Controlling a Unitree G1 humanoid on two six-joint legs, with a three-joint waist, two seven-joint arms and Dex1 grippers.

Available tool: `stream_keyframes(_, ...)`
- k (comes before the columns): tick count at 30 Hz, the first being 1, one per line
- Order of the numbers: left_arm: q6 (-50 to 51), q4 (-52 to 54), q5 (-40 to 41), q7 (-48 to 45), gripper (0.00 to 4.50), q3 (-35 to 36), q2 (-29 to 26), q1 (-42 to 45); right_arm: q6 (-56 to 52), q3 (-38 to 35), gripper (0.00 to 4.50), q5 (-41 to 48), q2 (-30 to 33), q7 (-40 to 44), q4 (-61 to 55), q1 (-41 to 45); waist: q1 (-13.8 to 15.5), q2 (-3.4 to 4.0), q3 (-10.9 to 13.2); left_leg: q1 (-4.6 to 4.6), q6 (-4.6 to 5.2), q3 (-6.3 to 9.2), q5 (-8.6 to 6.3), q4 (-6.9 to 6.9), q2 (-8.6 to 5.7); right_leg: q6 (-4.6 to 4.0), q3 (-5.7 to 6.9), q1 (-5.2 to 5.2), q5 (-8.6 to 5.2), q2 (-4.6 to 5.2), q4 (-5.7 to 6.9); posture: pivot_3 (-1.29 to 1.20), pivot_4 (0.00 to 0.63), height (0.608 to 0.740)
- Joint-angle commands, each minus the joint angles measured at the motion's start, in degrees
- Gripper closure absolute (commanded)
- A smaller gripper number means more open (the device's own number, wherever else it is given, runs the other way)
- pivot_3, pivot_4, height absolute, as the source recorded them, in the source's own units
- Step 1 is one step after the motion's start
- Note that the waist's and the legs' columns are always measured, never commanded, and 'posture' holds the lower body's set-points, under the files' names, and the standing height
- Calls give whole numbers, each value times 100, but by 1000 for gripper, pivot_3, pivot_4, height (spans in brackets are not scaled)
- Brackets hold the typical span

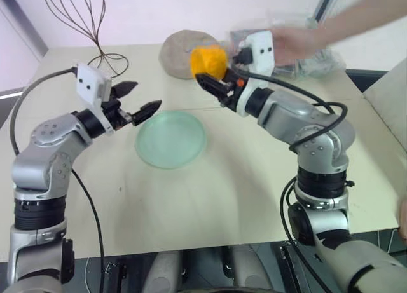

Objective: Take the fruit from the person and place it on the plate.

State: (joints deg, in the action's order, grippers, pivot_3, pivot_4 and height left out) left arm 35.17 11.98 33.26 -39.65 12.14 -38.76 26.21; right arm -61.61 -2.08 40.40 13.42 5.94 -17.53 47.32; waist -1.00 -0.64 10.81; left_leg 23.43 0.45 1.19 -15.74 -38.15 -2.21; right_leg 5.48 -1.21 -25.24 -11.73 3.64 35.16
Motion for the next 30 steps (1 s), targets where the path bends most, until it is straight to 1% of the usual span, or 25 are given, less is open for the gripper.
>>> stream_keyframes(1, 210, 362, 221, -172, 0, 244, -241, -293, -57, 133, 2174, -19, 77, 209, -209, -135, -4, 0, 0, 0, 0, 0, 0, 0, 0, 0, 0, 0, 0, 0, 0, 0, 150, 740)
stream_keyframes(7, 553, 767, 454, -355, 0, 543, -642, -1021, 413, 904, 2174, -617, 85, 768, 431, -484, -19, 1, 1, 0, 0, 0, 0, 1, 1, -4, -2, -4, -2, -1, 4, 0, 150, 740)
stream_keyframes(10, 727, 1078, 588, -497, 0, 784, -887, -1518, 889, 1476, 2174, -1045, 9, 1202, 950, -638, -28, 2, 1, -1, -1, 0, 0, 1, 1, -5, -2, -4, -3, 0, 3, 0, 150, 740)
stream_keyframes(14, 832, 1338, 633, -489, 0, 1021, -1062, -1891, 1431, 2011, 2174, -1516, -151, 1629, 1403, -716, -19, 1, 1, 0, -1, -1, 0, 2, 1, -6, -2, -6, -3, 0, 3, 0, 150, 740)
stream_keyframes(17, 887, 1454, 665, -431, 0, 1150, -1110, -2036, 1742, 2278, 2174, -1830, -250, 1856, 1617, -761, -5, 1, 1, 0, -7, 1, 3, 2, 1, -6, -1, -5, -4, 2, 4, 0, 150, 740)
stream_keyframes(23, 929, 1617, 698, -337, 0, 1234, -1128, -2176, 2122, 2513, 2174, -2301, -376, 2141, 1840, -769, -8, 1, 1, -1, -14, 3, 6, 2, 1, -8, 0, -6, -3, 2, 4, 0, 150, 740)
stream_keyframes(25, 942, 1654, 707, -292, 0, 1199, -1106, -2161, 2186, 2507, 1127, -2393, -410, 2210, 1886, -761, -13, 1, 1, -1, -15, 3, 6, 2, 1, -11, 0, -7, -4, 2, 4, 0, 150, 740)
stream_keyframes(26, 940, 1659, 705, -280, 0, 1179, -1099, -2154, 2201, 2495, 813, -2431, -430, 2236, 1904, -756, -13, 1, 1, -1, -16, 3, 7, 3, 1, -11, 0, -7, -5, 2, 4, 0, 150, 740)
stream_keyframes(27, 933, 1664, 698, -269, 0, 1144, -1090, -2145, 2195, 2473, 212, -2453, -432, 2270, 1900, -751, -13, 1, 1, -1, -17, 3, 7, 4, 1, -11, 0, -8, -4, 2, 4, 0, 150, 740)
stream_keyframes(28, 922, 1658, 693, -269, 0, 1124, -1089, -2141, 2190, 2458, 51, -2477, -442, 2294, 1902, -745, -14, 1, 1, -1, -17, 3, 7, 4, 1, -11, 0, -8, -4, 2, 4, 0, 150, 740)
stream_keyframes(30, 898, 1638, 686, -290, 0, 1067, -1091, -2120, 2186, 2424, 51, -2497, -396, 2399, 1804, -735, -14, 1, 1, -1, -18, 3, 8, 5, 1, -11, 0, -8, -4, 2, 4, 0, 150, 740)
